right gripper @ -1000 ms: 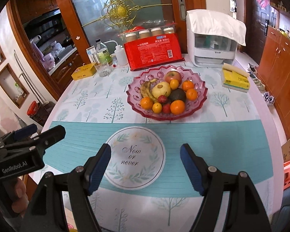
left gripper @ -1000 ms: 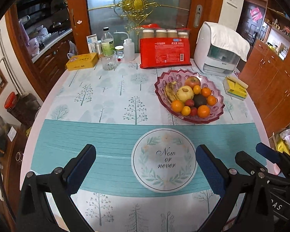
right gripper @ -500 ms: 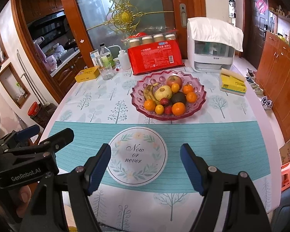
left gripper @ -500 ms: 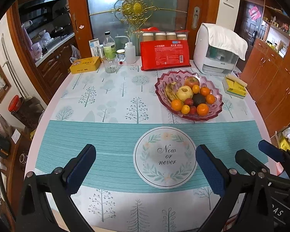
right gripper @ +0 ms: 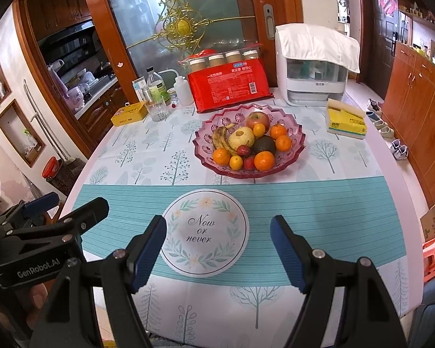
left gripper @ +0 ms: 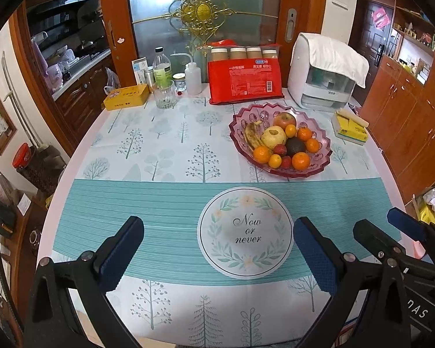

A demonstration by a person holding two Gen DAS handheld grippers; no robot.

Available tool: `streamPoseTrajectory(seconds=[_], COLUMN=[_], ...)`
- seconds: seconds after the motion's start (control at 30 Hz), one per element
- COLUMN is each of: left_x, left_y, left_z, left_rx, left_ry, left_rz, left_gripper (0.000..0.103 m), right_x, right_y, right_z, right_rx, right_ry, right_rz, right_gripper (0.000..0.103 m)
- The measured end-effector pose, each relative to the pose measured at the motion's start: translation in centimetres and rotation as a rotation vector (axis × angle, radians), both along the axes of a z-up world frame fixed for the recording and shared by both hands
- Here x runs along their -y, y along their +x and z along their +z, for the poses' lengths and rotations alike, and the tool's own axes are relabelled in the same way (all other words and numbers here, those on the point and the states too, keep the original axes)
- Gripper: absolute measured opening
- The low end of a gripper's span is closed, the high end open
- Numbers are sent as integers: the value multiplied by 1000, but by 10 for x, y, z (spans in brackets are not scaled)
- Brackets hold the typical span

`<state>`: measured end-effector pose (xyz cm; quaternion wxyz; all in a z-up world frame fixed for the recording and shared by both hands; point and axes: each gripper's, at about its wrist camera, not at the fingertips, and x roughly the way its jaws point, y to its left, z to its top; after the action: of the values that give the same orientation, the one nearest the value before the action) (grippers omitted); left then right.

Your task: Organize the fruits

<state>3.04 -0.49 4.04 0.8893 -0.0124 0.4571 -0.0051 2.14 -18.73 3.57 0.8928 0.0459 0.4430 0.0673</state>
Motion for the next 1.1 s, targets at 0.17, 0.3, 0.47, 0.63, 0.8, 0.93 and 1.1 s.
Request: streamPoseTrajectory(seconds=[0.17, 0.3, 0.47, 0.63, 0.8, 0.93, 1.1], left_x=[2, 1, 1, 3, 3, 3, 3], left_y=[-2, -2, -4, -4, -4, -5, -5], left_z=[0, 0, 1, 1, 1, 0, 0], left_rx=[0, -1, -1, -1, -4, -5, -7], left_ry=[0, 1, 1, 2, 2, 3, 3], left_rz=[-1, -2, -3, -1, 0, -1, -2], left_gripper=[102, 102, 102, 102, 102, 102, 102], right_x=[1, 1, 3, 4, 3, 5, 5], right_y=[0, 0, -2, -2, -3, -1, -2], right_z=[-1, -1, -1, -1, -1, -1, -1], right_rx=[1, -1, -2, -3, -3, -3, -6], right_ry=[-1, 1, 3, 6, 7, 7, 8], right_rz=[1, 1, 0, 0, 1, 0, 1], right_gripper=[75, 75, 75, 75, 75, 75, 75])
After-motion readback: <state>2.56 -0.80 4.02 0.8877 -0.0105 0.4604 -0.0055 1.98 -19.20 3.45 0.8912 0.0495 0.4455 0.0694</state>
